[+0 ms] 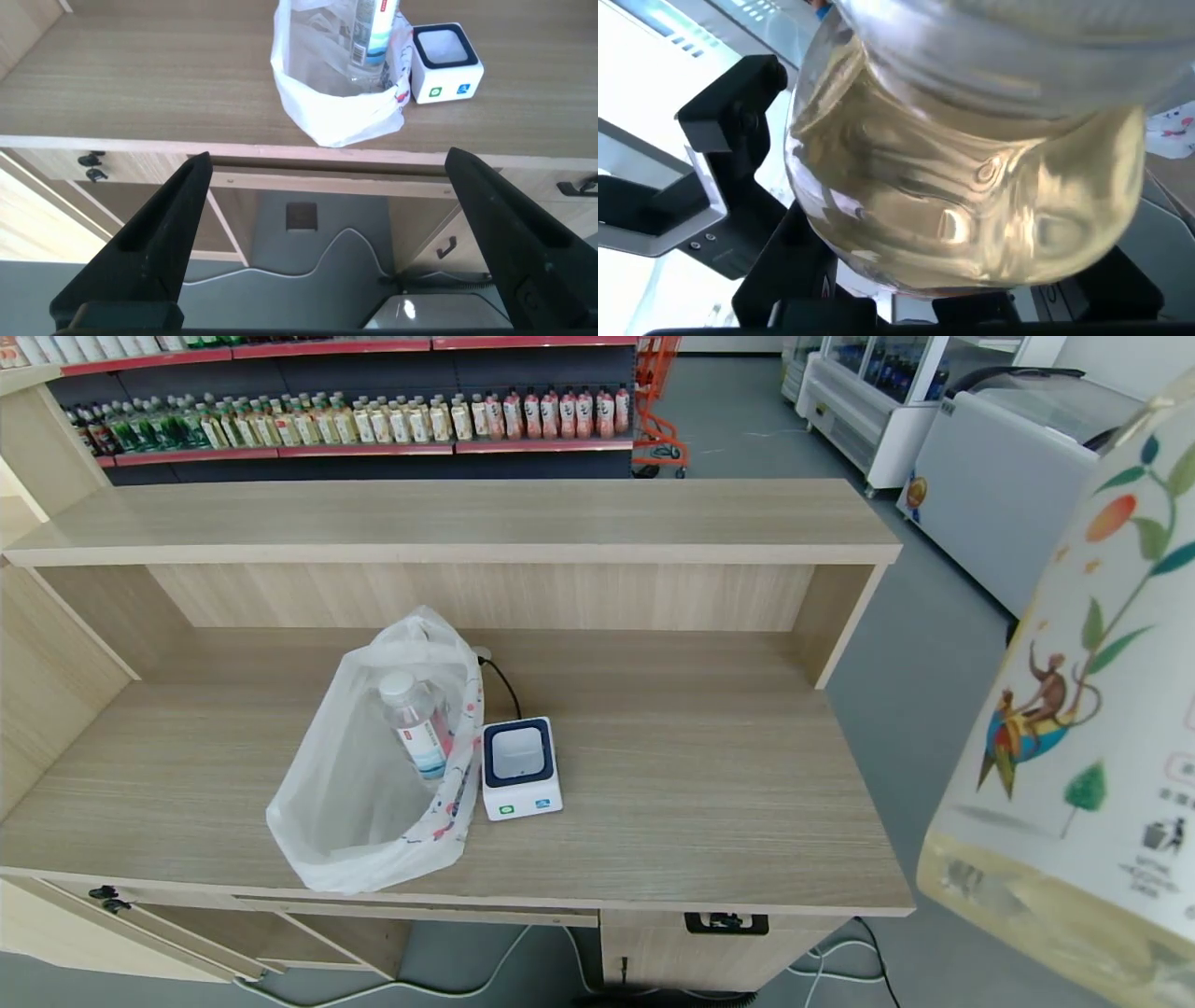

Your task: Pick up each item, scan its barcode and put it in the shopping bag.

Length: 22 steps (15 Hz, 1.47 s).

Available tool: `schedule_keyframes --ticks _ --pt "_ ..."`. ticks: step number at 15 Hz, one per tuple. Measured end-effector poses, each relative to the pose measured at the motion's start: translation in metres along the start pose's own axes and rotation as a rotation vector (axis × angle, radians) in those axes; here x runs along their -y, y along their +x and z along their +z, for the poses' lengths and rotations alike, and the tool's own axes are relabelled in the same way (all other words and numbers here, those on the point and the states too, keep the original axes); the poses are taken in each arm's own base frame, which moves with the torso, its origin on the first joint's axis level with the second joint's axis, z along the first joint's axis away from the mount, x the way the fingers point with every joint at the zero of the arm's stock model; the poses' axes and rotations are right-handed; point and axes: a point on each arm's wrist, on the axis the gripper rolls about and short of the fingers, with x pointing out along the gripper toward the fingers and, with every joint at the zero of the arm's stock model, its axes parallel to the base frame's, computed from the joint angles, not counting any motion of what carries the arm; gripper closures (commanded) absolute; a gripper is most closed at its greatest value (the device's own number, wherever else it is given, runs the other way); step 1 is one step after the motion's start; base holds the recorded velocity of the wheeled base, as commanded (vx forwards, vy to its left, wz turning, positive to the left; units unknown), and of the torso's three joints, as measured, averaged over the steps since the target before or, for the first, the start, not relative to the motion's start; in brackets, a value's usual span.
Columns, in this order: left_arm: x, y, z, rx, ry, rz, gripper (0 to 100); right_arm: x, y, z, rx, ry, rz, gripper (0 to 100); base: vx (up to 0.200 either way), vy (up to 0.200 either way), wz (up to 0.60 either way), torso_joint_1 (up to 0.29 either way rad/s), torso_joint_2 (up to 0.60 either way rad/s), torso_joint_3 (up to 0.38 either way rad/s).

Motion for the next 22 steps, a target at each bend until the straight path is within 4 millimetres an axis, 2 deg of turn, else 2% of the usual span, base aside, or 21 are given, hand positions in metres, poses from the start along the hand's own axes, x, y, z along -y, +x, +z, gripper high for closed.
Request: schedule_keyframes --ticks 12,14,15,17,19,20,22 --pt "0.000 0.000 0.000 0.000 0.000 0.000 0 -0.004 -0.003 -0.003 -0.005 0.005 -0.007 100 0.000 0.000 0.00 0.000 0.00 0.000" --pt "0.000 0.000 0.000 0.000 0.000 0.000 0 -0.003 -0.003 -0.003 -0.002 -0.054 -0.018 100 0.000 0.000 0.00 0.000 0.00 0.000" --pt "0.000 0.000 0.000 0.000 0.000 0.000 0 0.001 -0.003 -0.005 -0.002 -0.156 -0.034 100 0.000 0.000 0.00 0.000 0.00 0.000" --pt "0.000 0.000 0.000 0.000 0.000 0.000 0 0.019 -0.006 -0.013 0.004 -0.432 -0.192 100 0.000 0.000 0.00 0.000 0.00 0.000" --pt "0.000 0.000 0.000 0.000 0.000 0.000 0 0.048 -0.009 -0.024 -0.035 -0.654 -0.560 100 0.000 0.000 0.00 0.000 0.00 0.000" --pt "0.000 0.000 0.000 0.000 0.000 0.000 0 0.062 -0.012 -0.029 -0.092 -0.757 -0.721 100 0.000 0.000 0.00 0.000 0.00 0.000" --pt "0.000 0.000 0.000 0.000 0.000 0.000 0 0.086 -0.018 -0.038 -0.121 -0.878 -0.883 100 0.000 0.000 0.00 0.000 0.00 0.000"
